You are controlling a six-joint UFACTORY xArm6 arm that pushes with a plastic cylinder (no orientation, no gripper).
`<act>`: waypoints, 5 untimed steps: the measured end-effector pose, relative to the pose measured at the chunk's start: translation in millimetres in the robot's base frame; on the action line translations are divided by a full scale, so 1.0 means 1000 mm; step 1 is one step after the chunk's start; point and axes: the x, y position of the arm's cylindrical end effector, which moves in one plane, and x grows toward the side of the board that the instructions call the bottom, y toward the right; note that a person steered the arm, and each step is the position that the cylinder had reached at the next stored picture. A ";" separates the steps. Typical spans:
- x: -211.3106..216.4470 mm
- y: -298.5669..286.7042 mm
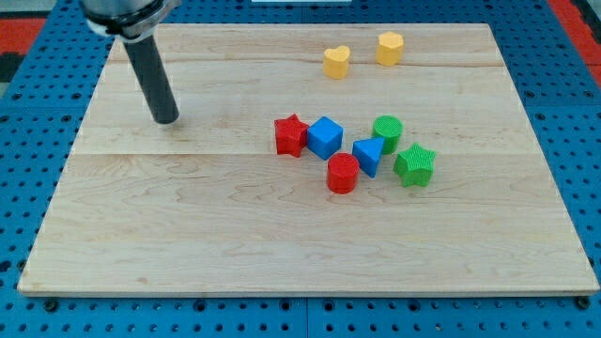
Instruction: Push the red star into the blue cube
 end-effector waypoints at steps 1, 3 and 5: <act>0.006 0.076; 0.020 0.135; 0.040 0.136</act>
